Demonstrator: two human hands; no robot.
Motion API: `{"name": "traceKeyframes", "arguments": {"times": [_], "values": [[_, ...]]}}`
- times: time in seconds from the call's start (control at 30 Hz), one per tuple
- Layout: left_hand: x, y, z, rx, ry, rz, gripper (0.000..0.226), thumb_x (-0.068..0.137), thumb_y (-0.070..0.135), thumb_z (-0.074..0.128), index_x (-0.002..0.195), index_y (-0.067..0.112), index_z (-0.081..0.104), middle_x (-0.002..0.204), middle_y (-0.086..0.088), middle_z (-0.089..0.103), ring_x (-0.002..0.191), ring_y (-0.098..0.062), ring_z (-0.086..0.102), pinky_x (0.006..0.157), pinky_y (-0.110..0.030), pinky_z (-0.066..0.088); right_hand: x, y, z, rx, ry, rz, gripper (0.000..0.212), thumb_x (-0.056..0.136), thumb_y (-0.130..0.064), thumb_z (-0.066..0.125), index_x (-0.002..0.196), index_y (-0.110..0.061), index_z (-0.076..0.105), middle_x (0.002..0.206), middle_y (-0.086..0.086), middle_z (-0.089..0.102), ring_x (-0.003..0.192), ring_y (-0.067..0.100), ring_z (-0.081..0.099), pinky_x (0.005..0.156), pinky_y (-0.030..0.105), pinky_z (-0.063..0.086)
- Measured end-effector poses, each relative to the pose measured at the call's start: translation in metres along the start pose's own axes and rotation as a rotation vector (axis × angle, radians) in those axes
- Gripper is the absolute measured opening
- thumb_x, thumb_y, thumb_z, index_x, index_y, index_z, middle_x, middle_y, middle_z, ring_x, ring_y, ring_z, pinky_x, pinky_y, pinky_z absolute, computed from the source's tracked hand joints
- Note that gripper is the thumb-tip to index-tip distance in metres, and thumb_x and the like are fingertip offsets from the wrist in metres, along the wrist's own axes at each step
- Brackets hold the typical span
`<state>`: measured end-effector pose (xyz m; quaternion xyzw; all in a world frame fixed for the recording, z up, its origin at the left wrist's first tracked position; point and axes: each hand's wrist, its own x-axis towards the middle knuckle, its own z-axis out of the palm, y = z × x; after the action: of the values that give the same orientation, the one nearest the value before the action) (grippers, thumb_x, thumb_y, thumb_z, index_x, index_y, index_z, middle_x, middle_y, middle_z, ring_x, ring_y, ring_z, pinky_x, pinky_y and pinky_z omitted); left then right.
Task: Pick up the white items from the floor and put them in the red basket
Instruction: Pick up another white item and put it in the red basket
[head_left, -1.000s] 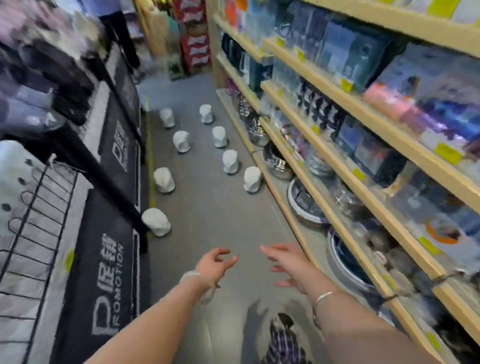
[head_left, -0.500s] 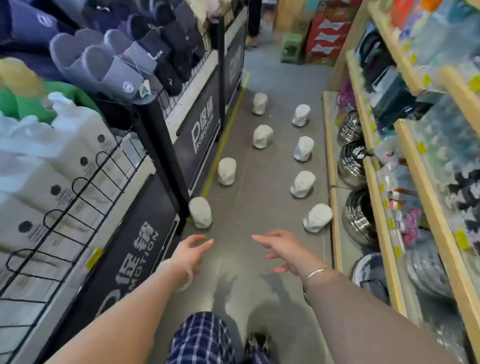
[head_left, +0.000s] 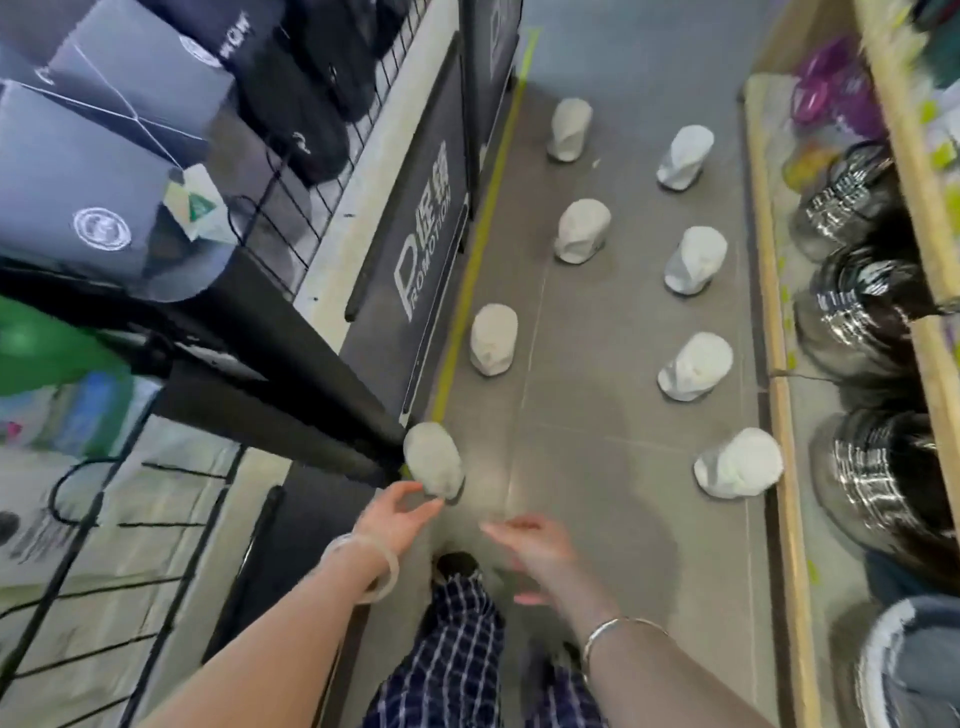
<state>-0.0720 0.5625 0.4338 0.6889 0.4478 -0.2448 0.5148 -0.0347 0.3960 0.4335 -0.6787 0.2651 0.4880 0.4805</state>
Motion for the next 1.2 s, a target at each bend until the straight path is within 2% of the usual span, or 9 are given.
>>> {"name": "traceKeyframes", "arguments": {"times": [0.13,0.23,0.33,0.47,0.63,0.83,0.97,1.1,1.2], "values": [[0.097,0.008,0.021,0.074,-0.011,-0.018,0.047,0.087,0.029,0.063,0.131,0.025,0.048,0.136,-0.011,0.049,0.124,-0.029,0.046,0.101,-0.041,0.041,0.097,-0.009,0.008,0.02,0.016,0.04,0.044,0.074,-0.035,0.079,0.105,-0.02,0.052,0.108,0.002,0.058,0.106,0.022,0.058,0.088,0.045,0.053],[0.175,-0.006,0.039,0.172,0.016,-0.038,0.052,0.088,0.031,0.061,0.136,0.026,0.042,0.141,-0.009,0.044,0.127,-0.027,0.043,0.096,-0.037,0.043,0.185,-0.004,0.022,-0.018,0.019,0.042,0.047,0.072,-0.036,0.08,0.105,-0.013,0.055,0.101,0.003,0.059,0.095,0.019,0.057,0.09,0.034,0.05],[0.257,-0.027,0.05,0.218,0.082,-0.048,0.056,0.086,0.033,0.063,0.137,0.025,0.04,0.14,-0.011,0.044,0.125,-0.03,0.045,0.098,-0.04,0.044,0.276,0.003,0.036,-0.099,-0.028,0.01,0.065,0.072,-0.04,0.079,0.121,-0.003,0.056,0.117,0.007,0.062,0.108,0.022,0.059,0.091,0.028,0.046],[0.34,-0.065,0.069,0.277,0.101,-0.074,0.068,0.082,0.03,0.069,0.14,0.018,0.036,0.141,-0.013,0.041,0.128,-0.031,0.042,0.103,-0.041,0.04,0.373,0.014,0.058,-0.174,-0.1,0.014,0.067,0.077,-0.043,0.074,0.131,-0.011,0.05,0.128,0.004,0.058,0.12,0.022,0.054,0.084,0.022,0.039],[0.419,-0.104,0.089,0.34,0.201,-0.078,0.072,0.082,0.038,0.067,0.142,0.019,0.033,0.143,-0.015,0.037,0.127,-0.035,0.041,0.105,-0.045,0.038,0.463,0.042,0.092,-0.108,-0.155,0.018,0.082,0.074,-0.045,0.076,0.136,-0.008,0.038,0.133,0.002,0.051,0.126,0.023,0.049,0.095,0.025,0.041],[0.453,-0.114,0.098,0.342,0.318,-0.014,0.066,0.078,0.034,0.071,0.131,0.019,0.035,0.14,-0.011,0.034,0.127,-0.033,0.038,0.102,-0.045,0.039,0.512,0.067,0.132,0.058,-0.158,0.065,0.13,0.027,-0.069,0.075,0.139,-0.013,0.038,0.131,0.004,0.056,0.12,0.023,0.054,0.102,0.039,0.047],[0.457,-0.112,0.097,0.286,0.304,-0.014,0.076,0.076,0.033,0.074,0.135,0.02,0.028,0.141,-0.011,0.033,0.125,-0.034,0.04,0.1,-0.043,0.039,0.513,0.065,0.125,0.023,-0.125,0.014,0.121,0.03,-0.071,0.074,0.133,-0.013,0.045,0.124,0.003,0.061,0.113,0.022,0.059,0.096,0.036,0.051],[0.45,-0.117,0.101,0.253,0.184,-0.04,0.086,0.076,0.03,0.074,0.143,0.025,0.021,0.144,-0.012,0.03,0.127,-0.034,0.039,0.102,-0.042,0.037,0.518,0.049,0.081,-0.214,-0.166,-0.055,0.082,0.069,-0.055,0.075,0.131,-0.009,0.047,0.126,0.006,0.057,0.114,0.023,0.056,0.081,0.026,0.043],[0.451,-0.117,0.112,0.17,0.067,-0.036,0.091,0.073,0.026,0.077,0.145,0.031,0.022,0.144,-0.008,0.034,0.128,-0.031,0.04,0.107,-0.046,0.037,0.526,0.042,0.042,-0.403,-0.153,-0.101,0.084,0.064,-0.057,0.077,0.131,-0.014,0.049,0.127,0.004,0.058,0.114,0.023,0.056,0.086,0.029,0.046]]}}
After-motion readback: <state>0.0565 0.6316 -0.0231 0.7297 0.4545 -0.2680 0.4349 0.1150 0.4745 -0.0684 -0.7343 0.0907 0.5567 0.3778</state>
